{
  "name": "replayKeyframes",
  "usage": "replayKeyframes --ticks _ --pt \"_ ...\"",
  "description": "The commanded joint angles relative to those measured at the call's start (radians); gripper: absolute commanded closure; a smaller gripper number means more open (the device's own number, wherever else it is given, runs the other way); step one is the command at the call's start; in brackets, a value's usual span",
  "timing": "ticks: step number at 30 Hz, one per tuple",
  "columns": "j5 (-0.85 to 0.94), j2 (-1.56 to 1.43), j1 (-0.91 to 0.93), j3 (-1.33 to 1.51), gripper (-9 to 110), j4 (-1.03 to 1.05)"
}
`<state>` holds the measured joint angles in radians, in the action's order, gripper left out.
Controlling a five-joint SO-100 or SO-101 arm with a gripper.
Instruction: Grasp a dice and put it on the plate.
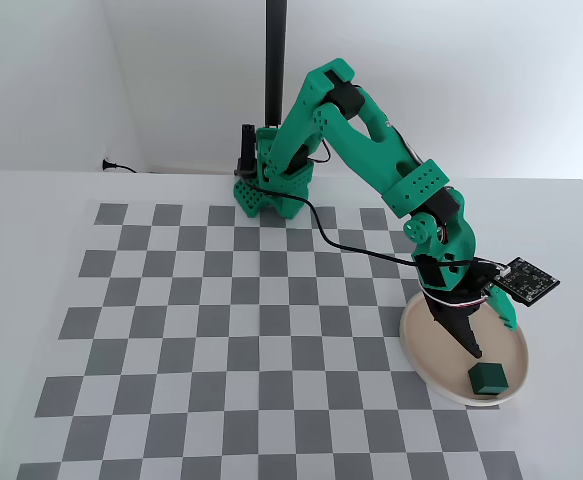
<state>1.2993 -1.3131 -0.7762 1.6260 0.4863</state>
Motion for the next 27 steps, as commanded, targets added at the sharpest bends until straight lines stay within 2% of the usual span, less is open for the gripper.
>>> replayKeyframes --ticks 1,6,11,27 --pt "0.0 -0.114 0.018 -0.087 79 0.002" --pt "0.012 -0.156 0.034 -0.087 86 0.015" --pt "0.017 -0.216 0.058 -0.087 106 0.063" --pt "0.003 -0.339 0.265 -0.077 106 0.218"
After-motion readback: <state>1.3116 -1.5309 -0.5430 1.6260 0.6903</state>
